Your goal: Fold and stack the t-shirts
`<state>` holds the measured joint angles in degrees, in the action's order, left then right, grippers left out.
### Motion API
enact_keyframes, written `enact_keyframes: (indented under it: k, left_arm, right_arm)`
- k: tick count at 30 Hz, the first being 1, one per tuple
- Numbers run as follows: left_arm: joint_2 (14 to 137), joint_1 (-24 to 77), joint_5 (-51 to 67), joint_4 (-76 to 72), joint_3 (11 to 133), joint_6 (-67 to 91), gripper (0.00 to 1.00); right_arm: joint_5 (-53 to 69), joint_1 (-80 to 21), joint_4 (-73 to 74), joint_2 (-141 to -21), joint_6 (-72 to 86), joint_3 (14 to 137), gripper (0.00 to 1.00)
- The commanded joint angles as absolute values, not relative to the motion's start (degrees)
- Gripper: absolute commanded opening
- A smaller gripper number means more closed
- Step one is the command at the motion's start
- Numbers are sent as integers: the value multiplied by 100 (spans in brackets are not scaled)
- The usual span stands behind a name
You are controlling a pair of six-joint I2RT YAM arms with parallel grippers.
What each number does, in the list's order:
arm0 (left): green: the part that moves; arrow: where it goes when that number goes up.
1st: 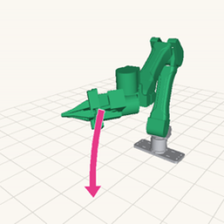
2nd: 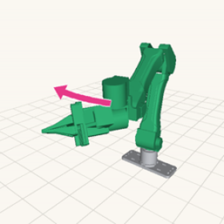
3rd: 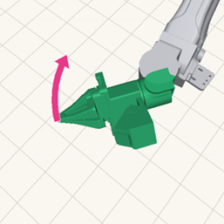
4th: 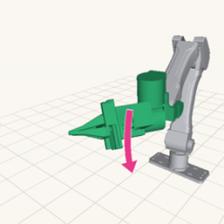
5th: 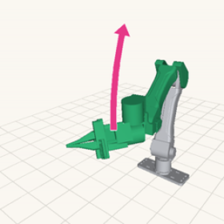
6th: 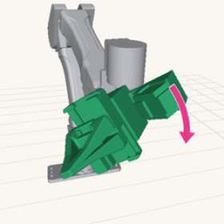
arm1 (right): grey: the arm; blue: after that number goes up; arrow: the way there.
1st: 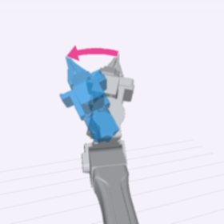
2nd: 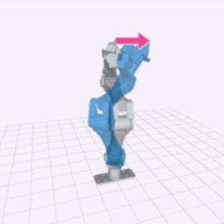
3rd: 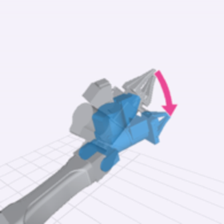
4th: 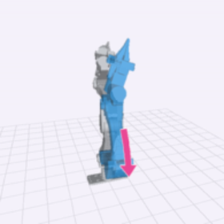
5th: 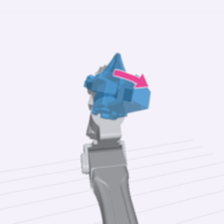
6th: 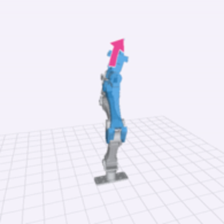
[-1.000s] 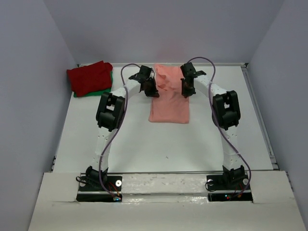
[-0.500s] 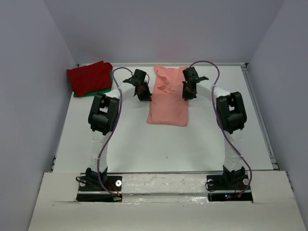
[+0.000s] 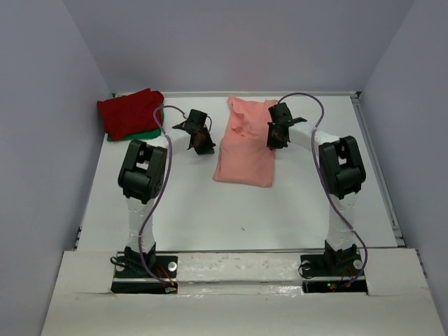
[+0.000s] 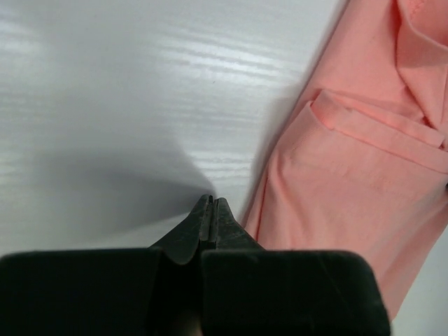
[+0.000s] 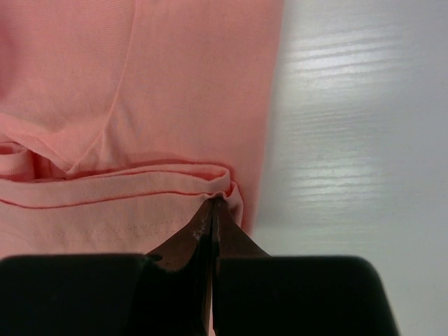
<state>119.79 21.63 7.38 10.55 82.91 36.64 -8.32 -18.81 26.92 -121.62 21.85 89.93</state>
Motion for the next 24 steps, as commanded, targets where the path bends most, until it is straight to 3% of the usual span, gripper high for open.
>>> enact_keyframes:
  k: [1,10,18,24]
  left_arm:
    - [11716,2197,343,1529,7499,3744,0]
    - [10593,2584,-431,1215,7048,3702,0]
    - [10292,3058,-694,1283,8164,2822,0]
    - [10862,3085,-291,1370,9130,2470,0]
  right_arm:
    - [-817,-1872,3613,-12296,2206,8333,0]
    - [-852,-1925,3480,-12067,2180,8007,0]
    - [-897,-1925,3665,-12128,2039,8419,0]
    - [-897,-1925,3788,-12208,2039,8657,0]
